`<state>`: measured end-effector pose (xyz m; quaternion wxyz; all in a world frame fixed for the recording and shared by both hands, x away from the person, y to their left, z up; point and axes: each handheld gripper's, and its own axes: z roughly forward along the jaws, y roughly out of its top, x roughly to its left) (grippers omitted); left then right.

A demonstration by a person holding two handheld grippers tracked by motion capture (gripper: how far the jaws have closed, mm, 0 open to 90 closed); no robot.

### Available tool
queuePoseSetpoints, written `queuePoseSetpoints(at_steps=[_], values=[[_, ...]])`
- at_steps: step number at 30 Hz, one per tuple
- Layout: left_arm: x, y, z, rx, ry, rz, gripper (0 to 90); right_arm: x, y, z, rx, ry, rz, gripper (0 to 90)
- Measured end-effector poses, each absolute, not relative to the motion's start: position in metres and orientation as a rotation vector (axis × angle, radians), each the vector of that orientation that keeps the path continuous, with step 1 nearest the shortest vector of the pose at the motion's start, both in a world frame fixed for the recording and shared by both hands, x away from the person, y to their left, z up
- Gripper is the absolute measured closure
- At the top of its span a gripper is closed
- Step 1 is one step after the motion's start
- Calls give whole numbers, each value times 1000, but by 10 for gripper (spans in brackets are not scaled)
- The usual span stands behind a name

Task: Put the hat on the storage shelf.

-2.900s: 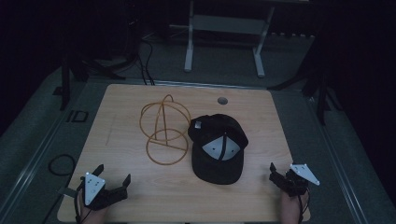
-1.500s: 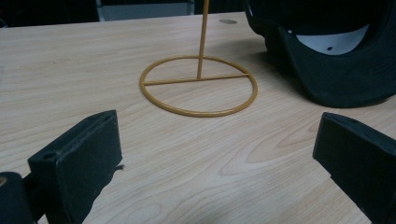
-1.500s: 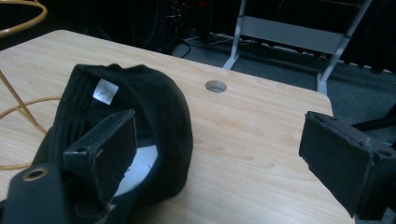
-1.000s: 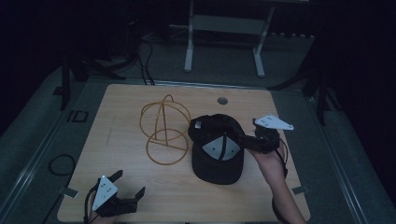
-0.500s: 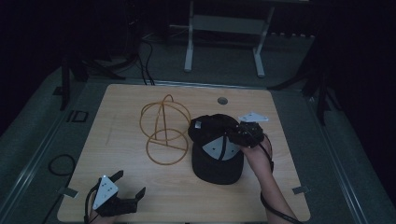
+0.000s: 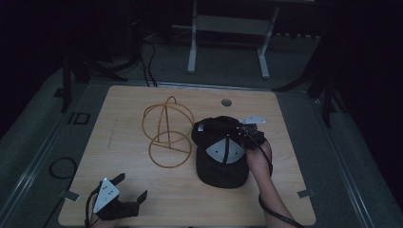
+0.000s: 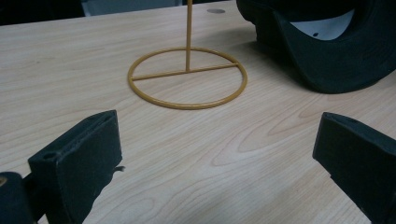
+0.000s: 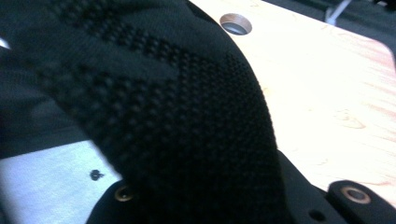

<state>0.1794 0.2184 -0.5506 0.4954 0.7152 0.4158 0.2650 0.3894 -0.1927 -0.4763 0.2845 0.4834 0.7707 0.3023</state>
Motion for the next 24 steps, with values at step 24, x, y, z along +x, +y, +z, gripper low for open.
queuePoseSetpoints(at_steps=[24], values=[[178, 188, -539, 1737, 946, 580, 16, 359, -199, -402, 1147, 1966, 971, 892]])
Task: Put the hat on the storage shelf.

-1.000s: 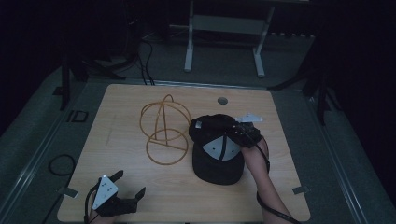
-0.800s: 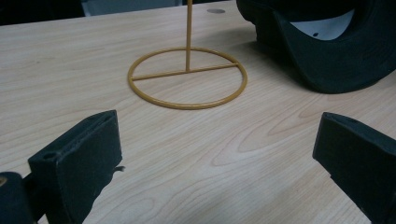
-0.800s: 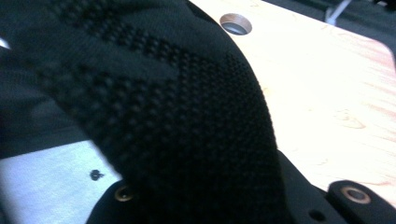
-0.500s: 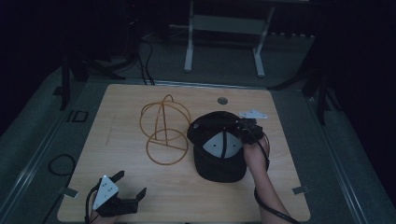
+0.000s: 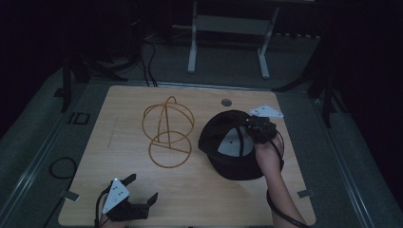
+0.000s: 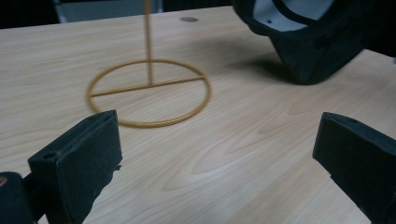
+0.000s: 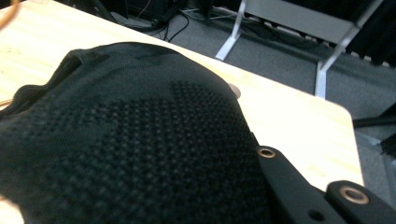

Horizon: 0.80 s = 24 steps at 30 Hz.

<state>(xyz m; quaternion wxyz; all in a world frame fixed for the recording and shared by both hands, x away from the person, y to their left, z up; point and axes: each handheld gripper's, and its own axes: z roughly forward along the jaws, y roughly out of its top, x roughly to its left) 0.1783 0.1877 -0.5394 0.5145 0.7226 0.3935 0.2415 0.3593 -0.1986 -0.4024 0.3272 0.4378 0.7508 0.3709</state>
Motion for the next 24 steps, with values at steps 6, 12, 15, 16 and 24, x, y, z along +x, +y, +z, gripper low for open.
queuePoseSetpoints(at_steps=[6, 12, 15, 16, 24], values=[[183, 172, -528, 1747, 921, 556, 16, 340, -202, -391, 1095, 1966, 1019, 892], [190, 157, -520, 1749, 886, 540, 16, 317, -207, -386, 1052, 1970, 1094, 892], [195, 149, -517, 1773, 866, 521, 16, 307, -207, -385, 1023, 1979, 1111, 892], [198, 147, -517, 1786, 861, 525, 16, 304, -206, -385, 1015, 1986, 1110, 892], [212, 124, -507, 1813, 796, 507, 16, 285, -204, -392, 971, 2008, 1153, 892]])
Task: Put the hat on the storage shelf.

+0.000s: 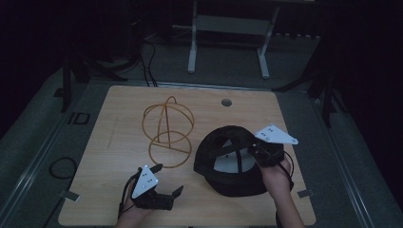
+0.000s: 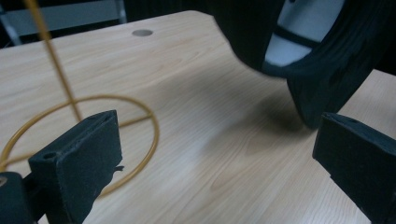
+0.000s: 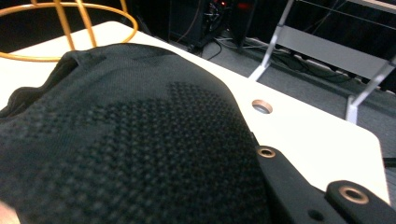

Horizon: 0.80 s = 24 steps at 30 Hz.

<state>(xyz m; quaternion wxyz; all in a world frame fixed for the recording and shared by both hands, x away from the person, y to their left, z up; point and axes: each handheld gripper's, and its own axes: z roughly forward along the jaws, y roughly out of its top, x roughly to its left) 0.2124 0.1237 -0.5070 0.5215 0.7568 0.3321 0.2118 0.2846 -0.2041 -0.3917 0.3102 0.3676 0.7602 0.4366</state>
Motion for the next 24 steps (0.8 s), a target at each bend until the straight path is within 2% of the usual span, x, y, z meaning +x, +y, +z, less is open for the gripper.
queuePoseSetpoints(at_steps=[9, 11, 15, 16, 24], values=[[232, 93, -491, 1824, 743, 461, 16, 275, -197, -398, 933, 2036, 1182, 891], [235, 88, -489, 1823, 736, 465, 52, 273, -195, -398, 920, 2046, 1189, 891], [240, 84, -487, 1833, 737, 471, 60, 270, -193, -398, 897, 2056, 1187, 891], [240, 83, -486, 1823, 737, 466, 116, 267, -190, -398, 865, 2074, 1182, 891], [244, 83, -484, 1811, 761, 470, 253, 260, -188, -397, 799, 2124, 1230, 892]])
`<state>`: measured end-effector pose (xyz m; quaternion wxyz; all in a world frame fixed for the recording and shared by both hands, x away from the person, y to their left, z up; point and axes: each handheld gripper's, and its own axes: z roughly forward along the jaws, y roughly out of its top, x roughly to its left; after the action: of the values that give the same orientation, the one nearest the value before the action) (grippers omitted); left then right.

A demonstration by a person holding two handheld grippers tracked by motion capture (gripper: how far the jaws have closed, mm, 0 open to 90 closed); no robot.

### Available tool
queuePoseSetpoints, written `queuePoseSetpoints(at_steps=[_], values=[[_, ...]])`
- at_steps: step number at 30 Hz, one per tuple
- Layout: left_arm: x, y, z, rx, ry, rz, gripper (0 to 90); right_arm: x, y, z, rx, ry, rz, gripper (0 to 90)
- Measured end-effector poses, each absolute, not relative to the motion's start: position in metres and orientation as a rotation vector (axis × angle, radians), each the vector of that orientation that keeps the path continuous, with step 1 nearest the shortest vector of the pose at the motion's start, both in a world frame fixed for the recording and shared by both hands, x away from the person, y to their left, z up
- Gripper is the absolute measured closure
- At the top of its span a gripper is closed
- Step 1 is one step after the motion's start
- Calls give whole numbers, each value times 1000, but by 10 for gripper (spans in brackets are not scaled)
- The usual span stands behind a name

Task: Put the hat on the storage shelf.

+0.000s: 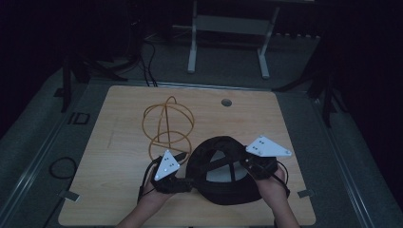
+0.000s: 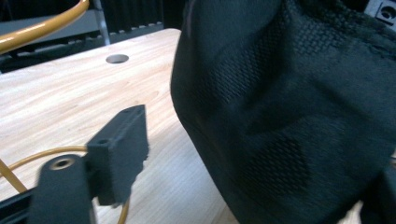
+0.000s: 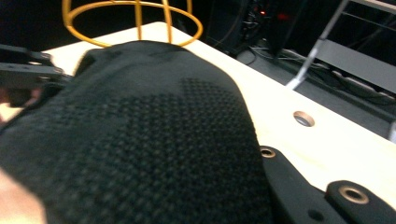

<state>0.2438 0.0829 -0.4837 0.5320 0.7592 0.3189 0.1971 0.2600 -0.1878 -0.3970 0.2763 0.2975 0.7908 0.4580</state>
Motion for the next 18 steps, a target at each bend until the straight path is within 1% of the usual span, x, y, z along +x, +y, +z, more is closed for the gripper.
queuePoseSetpoints(at_steps=[2, 3, 10, 14, 18], values=[[244, 84, -483, 1800, 766, 466, 346, 259, -187, -397, 789, 2126, 1234, 892], [244, 84, -483, 1798, 771, 474, 371, 259, -187, -397, 786, 2133, 1243, 892], [245, 86, -478, 1744, 819, 494, 741, 257, -184, -398, 772, 2148, 1261, 891], [245, 85, -474, 1735, 843, 512, 871, 258, -184, -401, 784, 2152, 1257, 891], [243, 81, -471, 1748, 844, 553, 883, 256, -184, -403, 794, 2144, 1255, 890]])
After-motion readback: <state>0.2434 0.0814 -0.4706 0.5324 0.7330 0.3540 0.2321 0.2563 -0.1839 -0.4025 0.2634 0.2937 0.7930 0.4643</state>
